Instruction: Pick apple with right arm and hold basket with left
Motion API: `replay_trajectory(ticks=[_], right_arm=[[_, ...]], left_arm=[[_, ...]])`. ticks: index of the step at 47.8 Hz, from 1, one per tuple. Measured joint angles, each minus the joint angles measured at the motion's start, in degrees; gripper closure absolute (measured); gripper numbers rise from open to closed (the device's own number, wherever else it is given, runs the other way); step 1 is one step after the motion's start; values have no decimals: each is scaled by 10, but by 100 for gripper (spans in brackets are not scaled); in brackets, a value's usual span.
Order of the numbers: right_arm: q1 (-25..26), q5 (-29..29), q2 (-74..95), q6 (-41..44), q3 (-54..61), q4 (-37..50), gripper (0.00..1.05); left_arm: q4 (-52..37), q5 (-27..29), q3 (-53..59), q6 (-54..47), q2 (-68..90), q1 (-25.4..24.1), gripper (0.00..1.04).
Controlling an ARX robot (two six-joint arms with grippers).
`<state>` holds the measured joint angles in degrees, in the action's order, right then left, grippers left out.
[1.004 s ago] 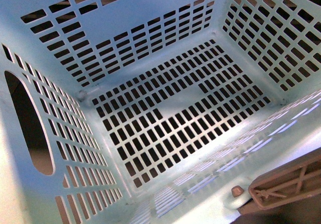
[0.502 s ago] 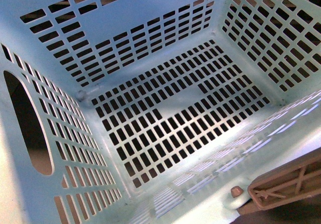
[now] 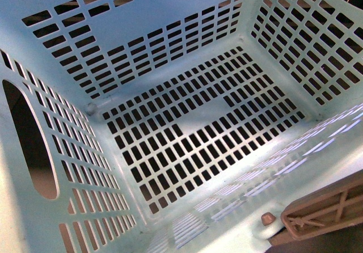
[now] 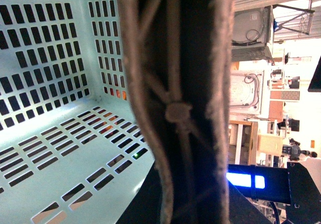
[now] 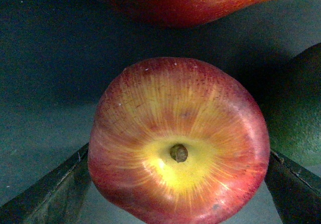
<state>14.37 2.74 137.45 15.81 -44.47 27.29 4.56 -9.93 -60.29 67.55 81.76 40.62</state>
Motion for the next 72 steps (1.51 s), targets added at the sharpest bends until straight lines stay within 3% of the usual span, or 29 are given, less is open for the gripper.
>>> replay_trajectory(ticks=[7, 18, 24, 32, 42, 55, 72], right_arm=[[-1, -6, 4, -4, 0, 5, 25], [3, -20, -42, 6, 45, 28, 25], [16, -51, -148, 27, 101, 31, 25], [39, -112, -382, 50, 160, -59, 25], [31, -148, -629, 42, 139, -187, 25], [-60, -108, -791, 2, 46, -230, 25], [-272, -38, -707, -57, 17, -177, 25]], left_arm=[[0, 0, 0, 0, 0, 0, 98], [0, 0, 0, 0, 0, 0, 98], [0, 0, 0, 0, 0, 0, 98], [0, 0, 0, 0, 0, 0, 98], [0, -1, 0, 0, 0, 0, 98], [0, -1, 0, 0, 0, 0, 98], [0, -1, 0, 0, 0, 0, 98]])
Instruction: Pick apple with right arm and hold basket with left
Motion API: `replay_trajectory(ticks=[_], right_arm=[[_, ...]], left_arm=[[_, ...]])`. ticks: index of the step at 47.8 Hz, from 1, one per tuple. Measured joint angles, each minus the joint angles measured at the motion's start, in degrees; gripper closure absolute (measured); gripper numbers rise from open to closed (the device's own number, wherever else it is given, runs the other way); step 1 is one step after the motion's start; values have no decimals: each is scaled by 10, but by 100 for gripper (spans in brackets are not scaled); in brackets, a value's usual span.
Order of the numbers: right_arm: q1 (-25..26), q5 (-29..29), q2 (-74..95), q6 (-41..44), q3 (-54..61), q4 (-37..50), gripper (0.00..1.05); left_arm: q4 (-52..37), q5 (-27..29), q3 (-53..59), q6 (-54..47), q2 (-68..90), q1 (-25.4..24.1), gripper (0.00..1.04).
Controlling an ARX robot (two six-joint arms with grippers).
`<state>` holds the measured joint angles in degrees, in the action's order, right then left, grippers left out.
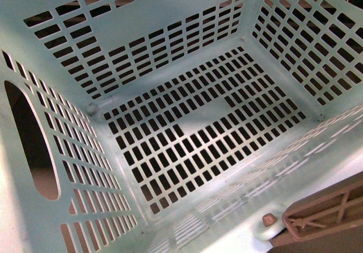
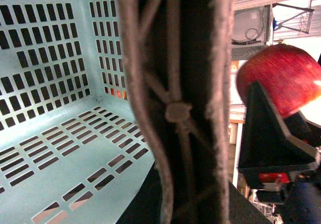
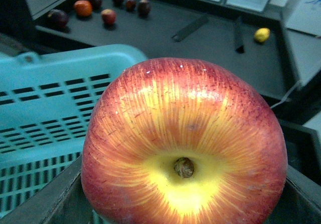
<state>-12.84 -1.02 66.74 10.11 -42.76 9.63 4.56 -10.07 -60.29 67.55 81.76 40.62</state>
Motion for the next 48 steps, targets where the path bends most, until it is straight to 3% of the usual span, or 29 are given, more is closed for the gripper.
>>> replay_trajectory(ticks=[4, 15, 18, 21, 28, 38, 48], right_arm=[[-42, 13, 27, -13, 2, 11, 25], [-82, 22, 38, -27, 12, 12, 25], [-87, 22, 38, -28, 16, 9, 18], [-89, 25, 38, -30, 21, 7, 8], [-86, 53, 24, -38, 28, 6, 9], [-61, 157, -39, -61, 52, 10, 9], [-58, 159, -45, -65, 55, 10, 9]], left_arm=[[0, 0, 0, 0, 0, 0, 98], [0, 1, 0, 0, 0, 0, 98], [0, 1, 0, 0, 0, 0, 98], [0, 1, 0, 0, 0, 0, 98], [0, 0, 0, 0, 0, 0, 98], [0, 1, 1, 1, 2, 0, 98], [0, 2, 1, -2, 2, 0, 98]])
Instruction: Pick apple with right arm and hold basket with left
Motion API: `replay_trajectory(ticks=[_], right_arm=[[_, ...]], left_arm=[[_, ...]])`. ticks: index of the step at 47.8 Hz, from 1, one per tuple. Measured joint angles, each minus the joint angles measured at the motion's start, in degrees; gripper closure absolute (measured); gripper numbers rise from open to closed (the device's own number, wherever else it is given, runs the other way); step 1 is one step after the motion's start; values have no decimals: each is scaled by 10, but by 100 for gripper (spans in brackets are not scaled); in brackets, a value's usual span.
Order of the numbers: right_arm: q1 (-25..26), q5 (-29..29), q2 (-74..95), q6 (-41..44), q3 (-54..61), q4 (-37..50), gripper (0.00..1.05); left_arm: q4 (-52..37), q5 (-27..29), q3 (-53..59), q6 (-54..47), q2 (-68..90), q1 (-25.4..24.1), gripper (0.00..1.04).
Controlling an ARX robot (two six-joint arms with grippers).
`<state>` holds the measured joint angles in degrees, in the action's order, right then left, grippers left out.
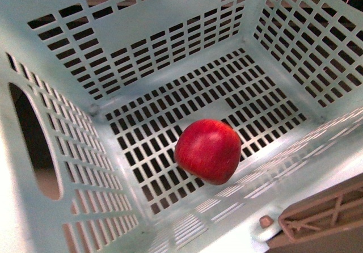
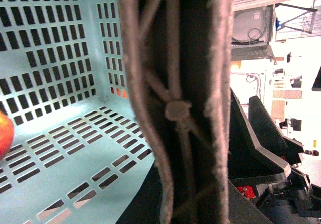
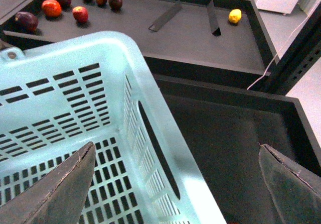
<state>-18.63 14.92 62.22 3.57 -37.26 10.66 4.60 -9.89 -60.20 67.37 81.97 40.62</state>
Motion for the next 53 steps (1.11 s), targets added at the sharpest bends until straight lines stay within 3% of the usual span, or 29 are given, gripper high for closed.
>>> replay_trajectory(ticks=[7, 12, 15, 33, 45, 49, 53], right_arm=[[0, 4, 0, -5, 4, 9, 10], [13, 16, -14, -20, 73, 167, 26], [29, 3, -36, -25, 118, 218, 38], [99, -66, -154, -30, 254, 238, 101], [131, -96, -228, -31, 304, 215, 103], [165, -143, -253, -31, 316, 200, 103], [183, -144, -276, -32, 326, 187, 103]], left_arm=[[0, -2, 0, 0, 0, 0, 98], [0, -2, 0, 0, 0, 0, 98], [0, -2, 0, 2, 0, 0, 98], [0, -4, 0, 0, 0, 0, 98], [0, 2, 0, 0, 0, 0, 98], [0, 2, 0, 0, 0, 0, 98], [0, 0, 0, 0, 0, 0, 98]])
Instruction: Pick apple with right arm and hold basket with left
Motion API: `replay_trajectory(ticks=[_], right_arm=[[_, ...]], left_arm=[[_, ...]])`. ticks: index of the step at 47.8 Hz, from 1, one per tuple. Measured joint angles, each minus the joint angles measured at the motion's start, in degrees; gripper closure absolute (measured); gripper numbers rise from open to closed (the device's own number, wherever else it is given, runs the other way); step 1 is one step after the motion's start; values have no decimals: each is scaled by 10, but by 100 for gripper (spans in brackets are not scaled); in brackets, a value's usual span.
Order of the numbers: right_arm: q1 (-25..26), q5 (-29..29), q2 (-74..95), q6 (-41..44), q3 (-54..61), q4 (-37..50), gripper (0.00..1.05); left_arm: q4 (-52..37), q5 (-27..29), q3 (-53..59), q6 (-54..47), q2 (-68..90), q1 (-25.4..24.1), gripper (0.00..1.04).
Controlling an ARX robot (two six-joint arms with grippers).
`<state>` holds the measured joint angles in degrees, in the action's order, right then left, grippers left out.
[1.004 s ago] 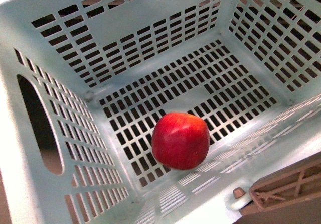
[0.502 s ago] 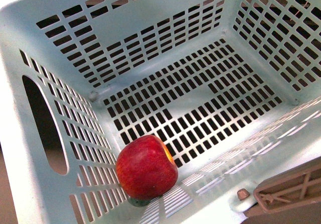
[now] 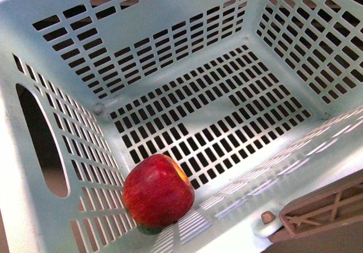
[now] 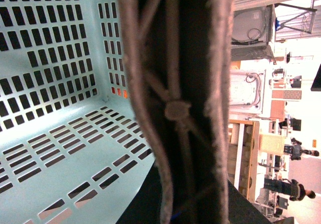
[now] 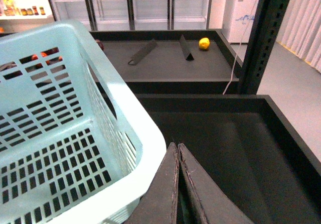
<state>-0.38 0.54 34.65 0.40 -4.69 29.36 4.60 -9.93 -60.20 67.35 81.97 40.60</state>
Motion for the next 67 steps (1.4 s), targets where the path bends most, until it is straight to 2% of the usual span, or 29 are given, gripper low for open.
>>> replay_trajectory(ticks=[17, 21, 57, 61, 67], right_arm=[[2, -4, -88, 0, 26, -61, 103], [2, -3, -98, 0, 37, -49, 103], [2, -4, -246, 0, 37, -193, 103], [2, -4, -316, 0, 37, -281, 103], [2, -4, -341, 0, 37, -292, 103]], left_arm=[[0, 1, 0, 0, 0, 0, 98], [0, 1, 0, 0, 0, 0, 98], [0, -1, 0, 0, 0, 0, 98], [0, -1, 0, 0, 0, 0, 98], [0, 1, 0, 0, 0, 0, 98]])
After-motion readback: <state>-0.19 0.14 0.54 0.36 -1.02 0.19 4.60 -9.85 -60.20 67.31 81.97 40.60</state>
